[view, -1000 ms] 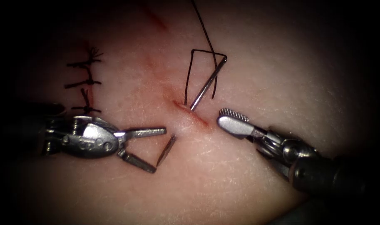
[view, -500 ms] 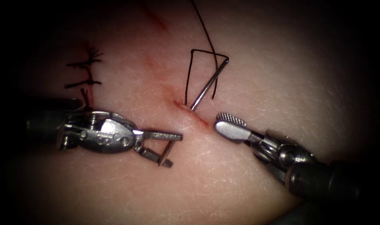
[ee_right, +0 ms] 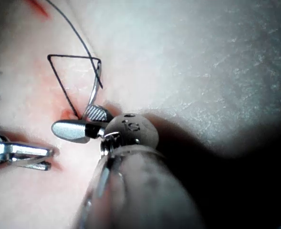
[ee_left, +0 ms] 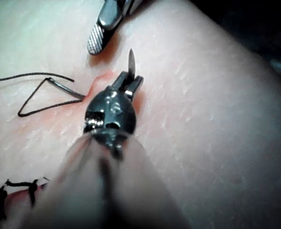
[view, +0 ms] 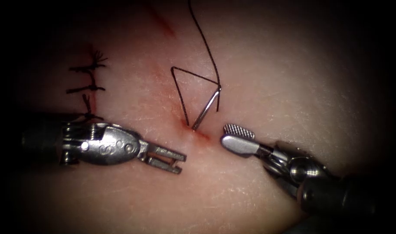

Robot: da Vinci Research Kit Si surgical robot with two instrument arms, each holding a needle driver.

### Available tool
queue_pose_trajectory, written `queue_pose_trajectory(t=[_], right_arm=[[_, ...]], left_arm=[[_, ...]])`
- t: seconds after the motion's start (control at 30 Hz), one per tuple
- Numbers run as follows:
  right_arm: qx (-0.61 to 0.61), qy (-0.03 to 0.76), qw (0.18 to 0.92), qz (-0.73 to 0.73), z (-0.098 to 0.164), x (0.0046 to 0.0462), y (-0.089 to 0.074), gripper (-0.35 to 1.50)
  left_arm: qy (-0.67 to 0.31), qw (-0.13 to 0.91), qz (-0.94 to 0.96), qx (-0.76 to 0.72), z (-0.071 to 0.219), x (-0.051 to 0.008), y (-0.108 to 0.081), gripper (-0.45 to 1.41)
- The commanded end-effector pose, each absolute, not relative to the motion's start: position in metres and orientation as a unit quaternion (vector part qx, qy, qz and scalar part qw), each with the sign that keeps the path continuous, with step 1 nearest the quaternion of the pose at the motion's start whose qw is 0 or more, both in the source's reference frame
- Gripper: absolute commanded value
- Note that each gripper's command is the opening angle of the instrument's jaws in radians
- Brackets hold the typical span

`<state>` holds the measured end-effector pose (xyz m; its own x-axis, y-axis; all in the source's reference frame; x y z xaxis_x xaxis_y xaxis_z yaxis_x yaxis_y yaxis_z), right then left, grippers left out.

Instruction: Wound Closure

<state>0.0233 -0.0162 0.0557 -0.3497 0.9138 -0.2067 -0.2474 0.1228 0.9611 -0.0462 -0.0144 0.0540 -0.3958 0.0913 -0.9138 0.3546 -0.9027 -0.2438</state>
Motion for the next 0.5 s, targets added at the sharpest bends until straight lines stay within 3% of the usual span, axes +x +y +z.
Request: queue_pose_trajectory(t=[0.03,0.4,0.5], right_arm=[[0.288,0.566,0.505,0.585,0.0561,0.024,-0.0166,0.49],[0.213,0.573,0.622,0.489,0.0561,0.0241,-0.0164,0.49],[0.206,0.58,0.636,0.466,0.0561,0.0243,-0.0164,0.31]], left_arm=[[0.209,0.074,-0.803,0.553,0.054,-0.0468,-0.0142,-0.45],[0.317,-0.04,-0.734,0.599,0.0492,-0.0447,-0.0148,-0.45],[0.35,-0.057,-0.707,0.612,0.0482,-0.0443,-0.0151,-0.45]])
